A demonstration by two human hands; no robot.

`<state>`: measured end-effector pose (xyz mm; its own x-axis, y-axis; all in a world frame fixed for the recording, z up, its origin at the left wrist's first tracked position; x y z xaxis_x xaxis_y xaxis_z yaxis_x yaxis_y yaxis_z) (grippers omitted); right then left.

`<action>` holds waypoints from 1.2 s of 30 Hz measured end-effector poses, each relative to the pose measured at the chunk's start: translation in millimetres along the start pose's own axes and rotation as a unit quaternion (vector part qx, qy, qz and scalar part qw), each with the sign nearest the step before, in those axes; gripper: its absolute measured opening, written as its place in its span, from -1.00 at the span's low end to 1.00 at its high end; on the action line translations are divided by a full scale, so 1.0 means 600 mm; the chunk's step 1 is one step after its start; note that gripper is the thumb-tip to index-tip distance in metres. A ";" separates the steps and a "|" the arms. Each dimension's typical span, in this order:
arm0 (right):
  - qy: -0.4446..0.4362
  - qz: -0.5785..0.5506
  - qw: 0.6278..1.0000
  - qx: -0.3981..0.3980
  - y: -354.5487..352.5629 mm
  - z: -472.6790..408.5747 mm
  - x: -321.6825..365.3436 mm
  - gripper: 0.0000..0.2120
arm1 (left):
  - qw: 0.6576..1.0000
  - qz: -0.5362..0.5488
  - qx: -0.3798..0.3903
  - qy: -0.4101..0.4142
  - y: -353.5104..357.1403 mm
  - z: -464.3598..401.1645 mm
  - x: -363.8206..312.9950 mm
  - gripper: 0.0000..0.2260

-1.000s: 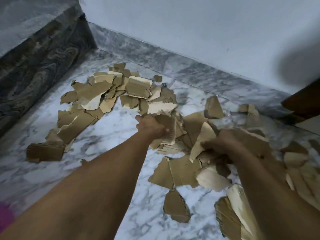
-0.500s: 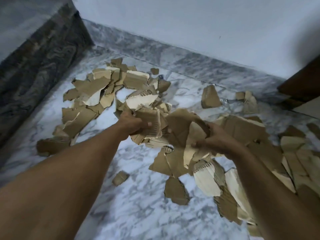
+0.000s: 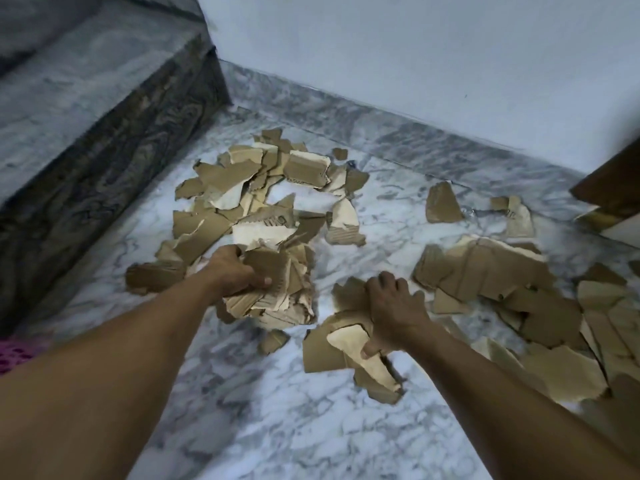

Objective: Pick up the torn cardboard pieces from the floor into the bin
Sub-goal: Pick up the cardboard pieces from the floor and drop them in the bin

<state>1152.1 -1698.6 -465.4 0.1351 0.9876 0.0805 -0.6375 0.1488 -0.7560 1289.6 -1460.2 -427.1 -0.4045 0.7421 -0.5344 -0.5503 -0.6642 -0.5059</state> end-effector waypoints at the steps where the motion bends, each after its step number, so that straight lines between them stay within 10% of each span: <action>1: 0.005 -0.006 1.000 0.005 -0.001 0.002 0.004 0.04 | 1.000 -0.012 -0.005 0.002 0.000 0.009 0.009 -0.46; 22: 0.068 -0.146 0.985 0.064 -0.022 0.070 0.061 -0.57 | 1.000 -0.012 -0.028 -0.005 -0.039 0.156 0.113 -0.35; 36: -0.024 -0.374 0.925 -0.063 -0.413 0.247 0.202 -0.54 | 0.991 -0.051 -0.081 0.090 -0.334 0.352 -0.054 -0.64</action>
<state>1214.0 -1608.1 -172.0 0.4668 0.6126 0.6378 -0.2854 0.7870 -0.5470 1258.8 -1332.3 -165.7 -0.2076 0.7873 -0.5805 -0.4518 -0.6036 -0.6569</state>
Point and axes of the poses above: each hand's wrist, its own z-axis away from the middle knuckle, its own y-axis out of the palm, x = y × z, the point moved 4 cm from there along -z, towards the middle knuckle, and after that the axes turned 6 degrees about x, right-handed, at the moved point
